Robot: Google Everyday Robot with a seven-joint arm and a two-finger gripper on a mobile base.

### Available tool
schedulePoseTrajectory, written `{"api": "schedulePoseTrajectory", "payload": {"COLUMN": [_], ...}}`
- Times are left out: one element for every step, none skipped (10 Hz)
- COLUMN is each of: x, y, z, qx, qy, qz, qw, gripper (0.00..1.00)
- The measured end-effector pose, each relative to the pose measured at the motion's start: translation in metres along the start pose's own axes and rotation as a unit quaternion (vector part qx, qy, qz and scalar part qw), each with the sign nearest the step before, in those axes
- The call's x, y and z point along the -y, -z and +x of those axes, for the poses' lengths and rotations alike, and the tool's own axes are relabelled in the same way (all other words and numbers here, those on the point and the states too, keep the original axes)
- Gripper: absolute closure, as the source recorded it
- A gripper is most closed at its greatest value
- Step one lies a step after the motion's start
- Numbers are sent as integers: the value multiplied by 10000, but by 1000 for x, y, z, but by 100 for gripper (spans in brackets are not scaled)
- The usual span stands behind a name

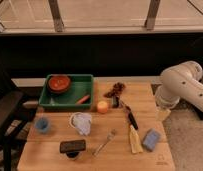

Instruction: Wipe table surface with sponge

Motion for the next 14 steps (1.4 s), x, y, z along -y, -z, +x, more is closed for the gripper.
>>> {"api": "schedulePoseTrajectory", "payload": {"x": [0, 0, 0, 0, 0, 0, 0, 0, 0, 2, 5, 12, 14, 13], "y": [0, 0, 0, 0, 0, 0, 0, 0, 0, 0, -4, -12, -20, -29], "z": [0, 0, 0, 0, 0, 0, 0, 0, 0, 0, 2, 1, 9, 18], "qx": [0, 0, 0, 0, 0, 0, 0, 0, 1, 7, -47, -34, -49, -68], "qy": [0, 0, 0, 0, 0, 0, 0, 0, -7, -42, -207, -567, -1117, -1582], "qz": [0, 0, 0, 0, 0, 0, 0, 0, 3, 3, -91, -167, -268, -355], "qw": [10000, 10000, 10000, 10000, 10000, 10000, 10000, 10000, 10000, 10000, 9997, 9982, 9934, 9867], "gripper": [35, 35, 35, 35, 35, 35, 35, 35, 35, 35, 35, 35, 35, 35]}}
